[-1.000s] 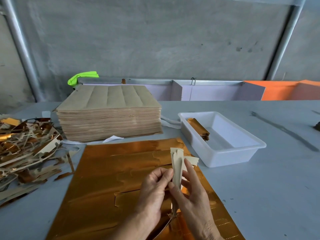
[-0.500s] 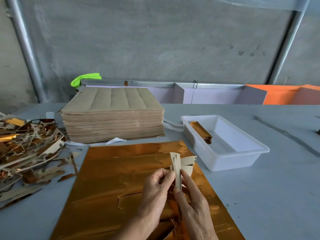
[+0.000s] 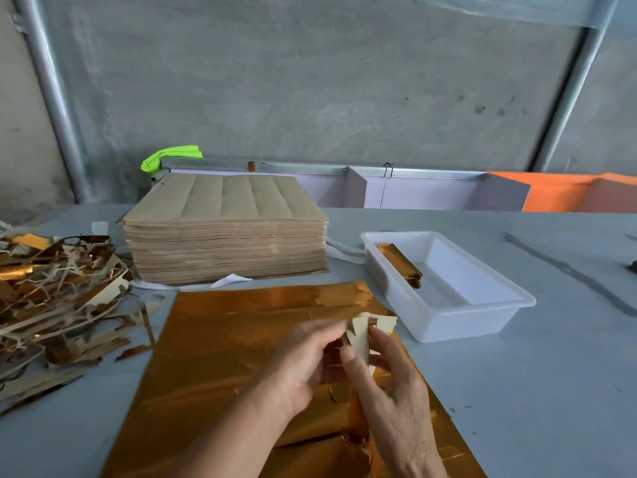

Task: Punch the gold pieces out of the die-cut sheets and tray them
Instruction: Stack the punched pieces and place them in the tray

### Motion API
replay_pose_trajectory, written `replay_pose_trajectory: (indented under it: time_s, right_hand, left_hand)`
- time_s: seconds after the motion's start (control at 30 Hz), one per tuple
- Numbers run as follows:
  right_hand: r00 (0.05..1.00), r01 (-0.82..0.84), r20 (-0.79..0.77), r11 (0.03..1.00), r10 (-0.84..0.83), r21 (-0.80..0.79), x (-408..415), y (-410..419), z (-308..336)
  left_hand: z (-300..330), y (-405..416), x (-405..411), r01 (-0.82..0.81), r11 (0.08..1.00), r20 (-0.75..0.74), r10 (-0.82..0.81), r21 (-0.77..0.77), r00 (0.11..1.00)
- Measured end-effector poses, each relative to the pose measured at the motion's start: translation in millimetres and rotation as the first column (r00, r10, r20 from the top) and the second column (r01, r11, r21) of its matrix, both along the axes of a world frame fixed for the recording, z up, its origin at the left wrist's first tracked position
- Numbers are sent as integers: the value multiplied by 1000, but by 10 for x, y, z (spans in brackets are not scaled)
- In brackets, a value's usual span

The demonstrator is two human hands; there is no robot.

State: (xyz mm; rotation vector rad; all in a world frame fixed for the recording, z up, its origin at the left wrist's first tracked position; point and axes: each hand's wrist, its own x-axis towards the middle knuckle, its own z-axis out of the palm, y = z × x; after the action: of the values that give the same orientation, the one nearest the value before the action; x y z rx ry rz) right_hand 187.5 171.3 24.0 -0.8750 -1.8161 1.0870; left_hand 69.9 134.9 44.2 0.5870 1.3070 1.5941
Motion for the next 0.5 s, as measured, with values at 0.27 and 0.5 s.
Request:
replay_pose_trajectory:
  time_s: [0.27,0.5]
  right_hand:
    - [993,118,13,981,-118,-154,96,128,-8]
    - [989,124,-29,927,-143,-355,171,204,-32]
  left_hand:
    - [-7,-20,130,14,1000,-224,-12,9,975]
    - [41,57,193,-18,1000,-359,11,-14,933]
